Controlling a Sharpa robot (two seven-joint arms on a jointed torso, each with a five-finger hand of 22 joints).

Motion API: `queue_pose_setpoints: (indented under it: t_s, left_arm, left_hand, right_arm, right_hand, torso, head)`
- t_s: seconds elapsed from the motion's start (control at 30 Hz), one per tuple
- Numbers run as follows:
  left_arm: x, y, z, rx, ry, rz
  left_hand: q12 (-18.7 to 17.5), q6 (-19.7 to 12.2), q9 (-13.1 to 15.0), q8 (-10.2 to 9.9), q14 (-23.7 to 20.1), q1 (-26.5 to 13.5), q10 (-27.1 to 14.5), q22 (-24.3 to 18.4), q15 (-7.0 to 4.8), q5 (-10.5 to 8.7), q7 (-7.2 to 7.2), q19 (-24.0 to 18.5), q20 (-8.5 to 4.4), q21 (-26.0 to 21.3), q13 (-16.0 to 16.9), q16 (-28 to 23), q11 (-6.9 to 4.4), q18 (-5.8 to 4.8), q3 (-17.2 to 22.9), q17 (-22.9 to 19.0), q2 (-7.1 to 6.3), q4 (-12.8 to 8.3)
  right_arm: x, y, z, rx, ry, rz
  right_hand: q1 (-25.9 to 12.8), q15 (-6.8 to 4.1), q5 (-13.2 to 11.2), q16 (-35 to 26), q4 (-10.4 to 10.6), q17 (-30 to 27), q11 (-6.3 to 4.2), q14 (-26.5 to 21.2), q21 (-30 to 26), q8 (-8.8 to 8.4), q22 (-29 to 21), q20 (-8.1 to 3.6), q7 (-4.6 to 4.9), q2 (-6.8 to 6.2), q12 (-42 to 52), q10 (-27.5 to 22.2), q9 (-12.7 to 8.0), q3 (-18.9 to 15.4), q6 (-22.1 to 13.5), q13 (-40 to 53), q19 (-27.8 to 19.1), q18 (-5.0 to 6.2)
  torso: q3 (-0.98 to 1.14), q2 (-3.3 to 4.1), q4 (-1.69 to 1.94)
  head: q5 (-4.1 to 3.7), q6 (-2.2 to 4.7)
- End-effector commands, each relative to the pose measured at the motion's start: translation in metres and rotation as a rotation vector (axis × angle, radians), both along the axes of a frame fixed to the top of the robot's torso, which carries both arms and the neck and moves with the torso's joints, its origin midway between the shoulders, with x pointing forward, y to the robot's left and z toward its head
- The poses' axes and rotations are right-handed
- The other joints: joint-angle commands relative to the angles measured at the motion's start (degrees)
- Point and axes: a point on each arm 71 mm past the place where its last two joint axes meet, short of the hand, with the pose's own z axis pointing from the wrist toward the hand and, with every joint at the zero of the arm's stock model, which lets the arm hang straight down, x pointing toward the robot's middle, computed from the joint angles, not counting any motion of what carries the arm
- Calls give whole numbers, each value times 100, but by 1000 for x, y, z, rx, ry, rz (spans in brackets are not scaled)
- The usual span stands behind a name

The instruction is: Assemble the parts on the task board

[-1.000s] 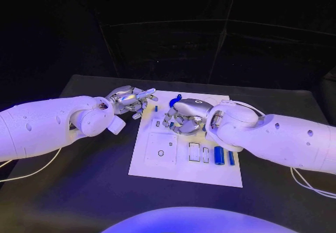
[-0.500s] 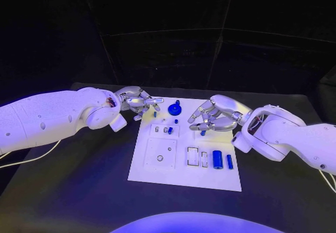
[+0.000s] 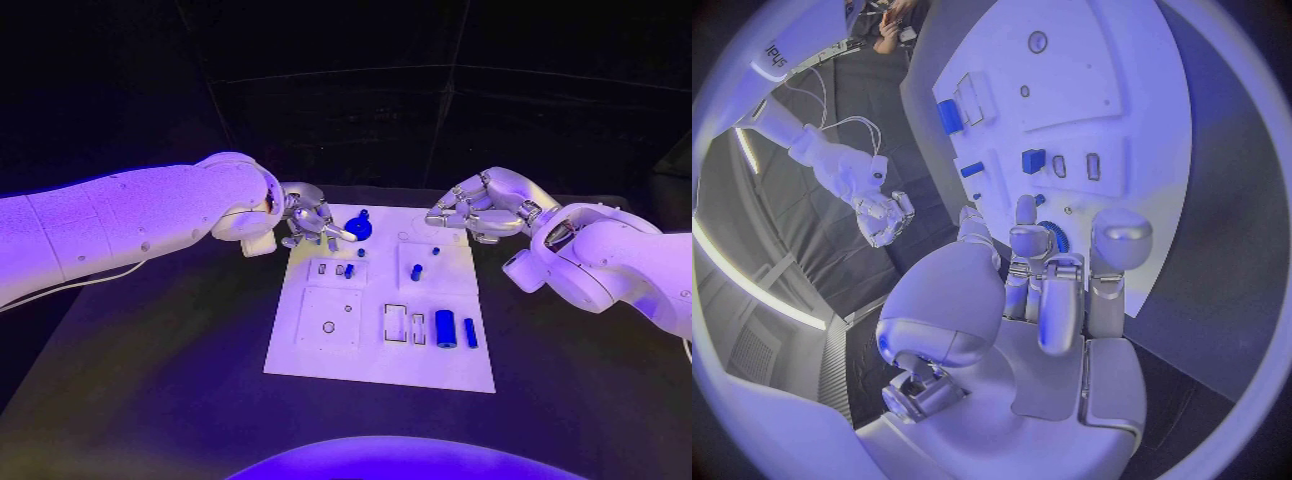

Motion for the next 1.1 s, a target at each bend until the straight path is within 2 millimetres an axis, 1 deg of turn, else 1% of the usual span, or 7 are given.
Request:
queue_pose_setpoints:
  t_s: [0.03, 0.17, 0.3, 0.43, 0.63, 0.97, 1.1]
  left_arm:
    - [3, -1, -4, 206, 20, -38]
    - [8, -17, -4, 259, 6, -65]
    - [12, -31, -4, 288, -4, -84]
    - [14, -41, -5, 301, -8, -97]
    - [15, -55, -8, 337, -1, -132]
    - [16, -63, -12, 403, 7, -170]
    - [16, -64, -14, 429, 16, -186]
  left_hand:
    - [-75, -104, 8, -12, 541, -59, -87, -29, -4, -21, 40, 19, -3, -24, -96, 14, 29, -36, -65, 1287, -99, 65]
    - [-78, -133, 19, 1, 547, -104, -90, 9, 5, -21, 48, 35, 3, 1, -83, 24, 38, -45, -83, 1312, -141, 142]
    - [-67, -120, 38, 34, 554, -127, -71, 72, 4, -20, 41, 64, 5, 48, -59, 37, 34, -56, -67, 1341, -112, 216]
    - [-50, -97, 61, 73, 561, -80, -49, 122, 0, -18, 31, 88, 4, 86, -25, 49, 26, -63, -34, 1370, -67, 232]
    - [-24, -57, 112, 156, 565, 15, -20, 154, -9, -15, 11, 103, 1, 111, 34, 56, 12, -66, 13, 1386, -35, 223]
    - [-28, -46, 134, 188, 566, 10, -25, 184, -13, -15, 3, 113, -1, 133, 31, 57, 6, -70, 9, 1389, -41, 239]
    - [-25, -44, 166, 232, 567, 41, -26, 194, -17, -9, -5, 115, -4, 141, 41, 59, 1, -71, 39, 1393, -11, 240]
  right_arm:
    - [4, -6, 1, 28, 20, -62]
    - [7, -9, 0, 25, 22, -76]
    - [9, -8, 0, 23, 22, -80]
    - [10, -7, 0, 23, 22, -82]
    - [11, -4, 0, 22, 24, -82]
    - [12, -1, -1, 20, 27, -78]
    - [12, 0, -1, 18, 26, -76]
  right_hand:
    - [58, -28, 49, -39, 14, 322, 2, 324, -41, 71, -46, -12, 0, 47, -38, -30, 33, -51, -74, -32, -11, 61]
    - [135, -26, 176, -64, 31, 299, 3, 320, -70, 172, -70, -10, 4, 76, -56, -54, 95, -108, -161, -62, -7, 63]
    - [152, -23, 221, -90, 49, 271, 10, 315, -100, 210, -107, -8, 13, 82, -74, -72, 120, -141, -218, -88, -14, 69]
    - [154, -21, 227, -97, 57, 263, 13, 313, -108, 220, -117, -6, 16, 83, -82, -79, 127, -153, -238, -99, -16, 70]
    - [159, -19, 236, -105, 64, 255, 15, 311, -113, 236, -119, -5, 19, 82, -86, -84, 137, -167, -254, -106, -16, 70]
    - [192, -17, 294, -117, 77, 246, 16, 310, -127, 293, -130, -1, 19, 86, -90, -93, 169, -199, -295, -119, -14, 72]
    - [225, -17, 389, -121, 91, 245, 15, 312, -139, 350, -138, -1, 18, 93, -88, -96, 202, -224, -333, -126, -10, 73]
  torso:
    - [-3, -12, 7]
    - [-7, -19, 6]
    - [11, -7, -7]
    - [-7, -2, -8]
    - [-2, 2, -10]
    - [-12, -3, -5]
    - [-15, 6, -10]
  head:
    - [13, 1]
    - [41, -2]
    - [65, 5]
    - [55, -3]
    - [51, -10]
    - [41, -41]
    - [41, -56]
